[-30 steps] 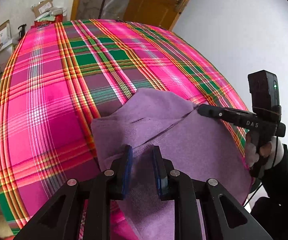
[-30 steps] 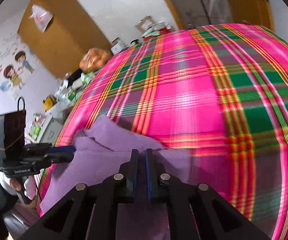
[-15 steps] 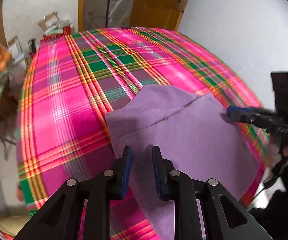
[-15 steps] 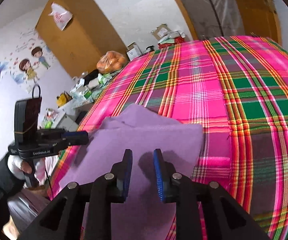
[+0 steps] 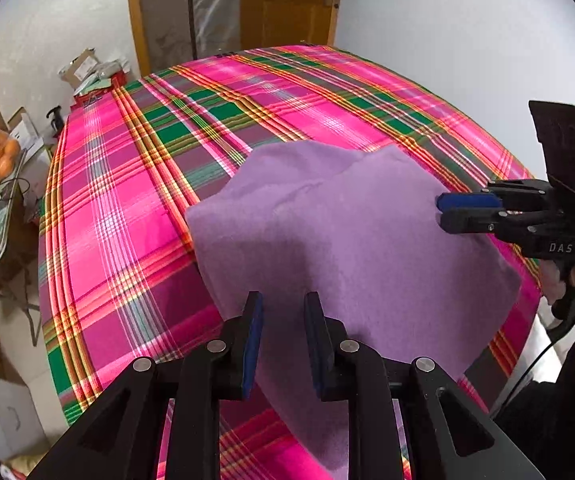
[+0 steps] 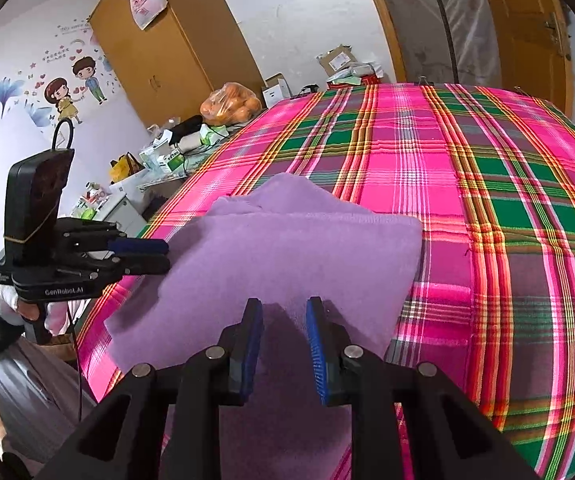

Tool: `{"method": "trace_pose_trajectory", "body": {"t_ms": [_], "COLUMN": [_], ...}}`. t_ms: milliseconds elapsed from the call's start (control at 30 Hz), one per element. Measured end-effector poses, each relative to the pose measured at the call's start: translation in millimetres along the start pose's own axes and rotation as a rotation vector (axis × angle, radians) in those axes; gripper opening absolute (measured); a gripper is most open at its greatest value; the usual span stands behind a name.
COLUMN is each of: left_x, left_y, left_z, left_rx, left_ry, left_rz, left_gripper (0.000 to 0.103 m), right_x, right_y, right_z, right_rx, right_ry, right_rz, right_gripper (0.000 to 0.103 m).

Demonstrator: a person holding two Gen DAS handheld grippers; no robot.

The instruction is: Fold clothes

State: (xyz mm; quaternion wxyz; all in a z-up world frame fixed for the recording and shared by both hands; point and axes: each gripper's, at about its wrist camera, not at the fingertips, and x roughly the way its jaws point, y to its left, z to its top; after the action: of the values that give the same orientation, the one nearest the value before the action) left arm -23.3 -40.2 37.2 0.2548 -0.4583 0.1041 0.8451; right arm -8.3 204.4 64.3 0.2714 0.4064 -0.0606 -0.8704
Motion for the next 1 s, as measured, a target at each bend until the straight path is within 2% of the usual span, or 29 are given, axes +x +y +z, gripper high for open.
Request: {"method": "trace_pose_trajectory", "body": {"t_ms": [200, 700, 833, 933, 967, 1000], "left_x": [5.9, 12.9, 8.9, -5.6, -10.3, -9.0], "left_y": [-3.5, -4.6, 1.0, 10.1, 13.2, 19.5], "left_z": [-4.1, -8.6, -9.6, -13.5, -14.8, -15.7], "left_rx": [0.007, 0.019, -0.008, -0.028, -0.035, -0.074], "left_ry": [0.014, 0.013, 0.013, -0.017, -0.027, -0.021], "left_rz": [0.007, 0.0, -0.039, -0.083, -0.098, -0.119], "left_gripper": [0.022, 0.023, 0.023, 0.023, 0.024, 0.029], "right_x": [1.9, 2.6, -5.0, -13.7, -15.5, -17.3], "right_y": [2.0, 0.3, 2.6, 2.5, -1.0, -4.8], "right_z": [-2.2, -5.2, -4.9, -7.7, -8.2, -8.6], "right_rx": [-0.015, -0.033, -0.039, -0.04, -0.025, -0.009], "right_ry": [-0.009, -0.031, -0.028, -0.023, -0.022, -0.02], "right_rz": [-0.023, -0.009, -0.005, 0.022, 0.027, 0.031], "right_gripper": [0.024, 0.024, 0.025, 0.026, 0.03, 0.033]}}
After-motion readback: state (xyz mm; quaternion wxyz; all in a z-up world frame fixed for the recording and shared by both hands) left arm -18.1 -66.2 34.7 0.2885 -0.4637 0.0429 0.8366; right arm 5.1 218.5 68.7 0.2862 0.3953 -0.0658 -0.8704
